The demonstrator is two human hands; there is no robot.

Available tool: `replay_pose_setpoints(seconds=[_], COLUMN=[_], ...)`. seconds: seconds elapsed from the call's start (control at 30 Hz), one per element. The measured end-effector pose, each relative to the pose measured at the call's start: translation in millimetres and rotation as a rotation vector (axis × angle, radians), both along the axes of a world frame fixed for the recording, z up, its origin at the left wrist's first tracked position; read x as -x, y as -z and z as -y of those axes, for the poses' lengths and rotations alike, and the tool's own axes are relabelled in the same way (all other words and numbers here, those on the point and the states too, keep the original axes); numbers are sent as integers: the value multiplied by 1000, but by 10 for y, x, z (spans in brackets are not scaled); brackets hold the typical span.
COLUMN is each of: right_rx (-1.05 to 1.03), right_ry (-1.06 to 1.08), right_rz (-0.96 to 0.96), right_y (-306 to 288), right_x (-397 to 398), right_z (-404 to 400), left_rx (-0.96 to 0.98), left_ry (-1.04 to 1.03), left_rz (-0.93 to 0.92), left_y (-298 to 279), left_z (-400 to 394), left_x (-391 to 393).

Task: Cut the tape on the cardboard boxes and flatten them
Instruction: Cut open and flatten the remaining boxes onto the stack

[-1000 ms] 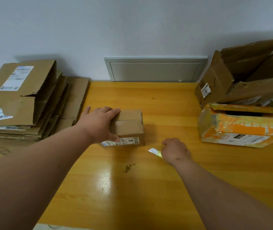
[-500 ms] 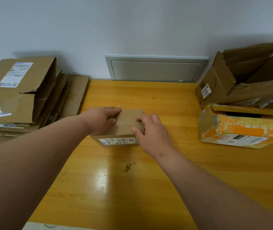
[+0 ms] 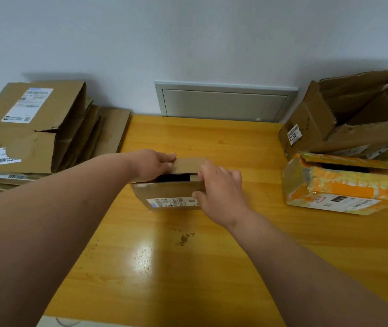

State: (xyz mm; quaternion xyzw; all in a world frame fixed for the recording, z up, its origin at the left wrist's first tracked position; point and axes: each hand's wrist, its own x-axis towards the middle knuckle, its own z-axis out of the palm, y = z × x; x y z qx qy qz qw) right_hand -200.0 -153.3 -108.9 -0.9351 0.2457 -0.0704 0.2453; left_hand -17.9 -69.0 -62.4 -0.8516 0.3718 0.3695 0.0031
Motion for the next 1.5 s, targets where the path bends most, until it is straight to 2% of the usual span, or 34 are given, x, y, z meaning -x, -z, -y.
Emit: replay_pose_setpoints(seconds=[0.07,0.13,0.27,0.33,0.53,0.63,0.73,0.8,0.9,0.97,1.17,1.3,1.4,1.5], right_rx=[70,130,178,199,172,35,-323,-475,-346,-298,-288,-457,-501,-529], right_ry=[0,9,5,6,38,63,231,358,338,356,423,414,371,373], right_rz=[43,86,166,174,104,142,192,22,-387,-485,-312,-68,-14,31], right_y=[27,44,26,32,83,15,-135,-227,-259,-260,-157,-133,-135,-105], right_x=[49,74,104,107,152,170,115,-40,-287,-382,-375,-248,-193,-179], right_z=[-43,-68,-100,-94,-124,-139,-55,109,281,256,131,133,140,125], left_rx=[-22,-35,101,172,275,338,350,345,344,368,432,485,519,514], left_ry=[43,123,165,166,-158,-195,-176,-149,-78,-46,-36,-155,-271,-300], left_rz=[31,146,317,306,128,120,151,166,243,305,337,292,231,252], left_y=[6,35,160,204,163,161,133,108,50,6,-25,50,104,134], left_z=[-26,-93,-236,-288,-406,-408,-399,-391,-346,-316,-327,-392,-395,-357], left_x=[-18,-18,-10,-41,-203,-164,-122,-86,-18,5,11,-37,-82,-87])
